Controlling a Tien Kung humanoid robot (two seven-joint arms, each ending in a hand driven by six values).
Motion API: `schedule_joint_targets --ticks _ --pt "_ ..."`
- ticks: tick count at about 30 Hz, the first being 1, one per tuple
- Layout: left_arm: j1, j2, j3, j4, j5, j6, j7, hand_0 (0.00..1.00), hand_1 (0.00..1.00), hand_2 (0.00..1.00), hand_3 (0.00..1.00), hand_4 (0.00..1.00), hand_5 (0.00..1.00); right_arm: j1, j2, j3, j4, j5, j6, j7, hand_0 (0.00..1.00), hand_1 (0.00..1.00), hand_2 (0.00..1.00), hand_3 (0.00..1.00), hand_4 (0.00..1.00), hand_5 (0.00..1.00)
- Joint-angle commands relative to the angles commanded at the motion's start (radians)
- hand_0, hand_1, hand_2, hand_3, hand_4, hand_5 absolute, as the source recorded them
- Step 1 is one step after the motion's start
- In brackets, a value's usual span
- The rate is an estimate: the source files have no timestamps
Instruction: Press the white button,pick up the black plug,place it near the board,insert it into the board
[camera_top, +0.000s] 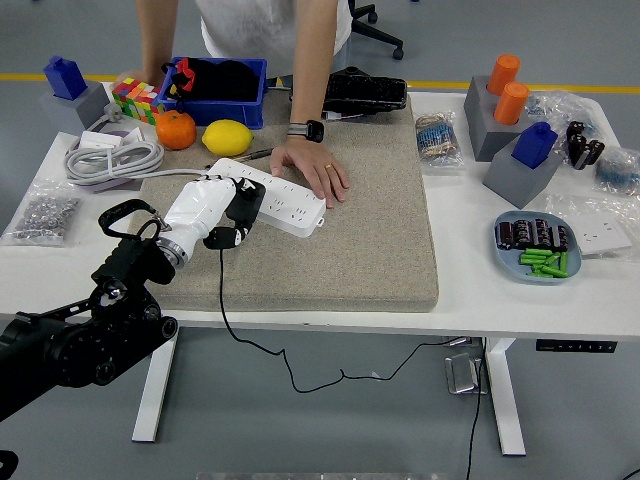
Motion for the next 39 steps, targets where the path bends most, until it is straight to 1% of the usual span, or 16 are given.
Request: schedule_joint_targets --ticks 10,14,17,18,25,39 --pt "-0.018 -0.023 0.004 0.025 -0.001 0.009 -0.009 0.835 0.824 0.759 0.701 0.709 0.002 0.001 0.000 0.000 0.000 0.001 -0.001 0.002 0.751 0.623 0.610 0.598 0.662 0.351" --pt "-0.027 -0.032 0.006 0.044 -0.003 0.008 -0.008 0.835 0.825 0.757 0.699 0.713 0.002 0.000 0.000 0.000 0.000 0.001 -0.001 0.002 0.750 0.622 0.609 0.598 0.662 0.351" --pt "-0.031 -0.036 0.007 0.057 -0.006 0.008 -0.009 0.835 0.825 0.757 0.699 0.713 0.002 0.000 0.000 -0.001 0.000 0.002 -0.001 0.003 0.750 0.622 0.609 0.598 0.662 0.351" --pt "-0.032 -0.037 0.007 0.062 -0.007 0.008 -0.009 0.835 0.825 0.757 0.708 0.733 0.002 0.000 0.000 -0.001 0.000 0.002 -0.001 0.003 0.750 0.621 0.606 0.598 0.662 0.351" --pt "-0.044 -0.043 0.006 0.088 -0.014 0.008 -0.014 0.834 0.822 0.756 0.705 0.735 0.002 0.002 0.000 0.001 0.000 0.003 -0.001 0.004 0.750 0.620 0.606 0.598 0.661 0.351" --pt "-0.050 -0.055 0.009 0.112 -0.027 0.007 -0.017 0.833 0.820 0.754 0.701 0.731 0.002 0.003 0.000 0.001 0.001 0.003 -0.002 0.005 0.748 0.620 0.603 0.597 0.659 0.351"
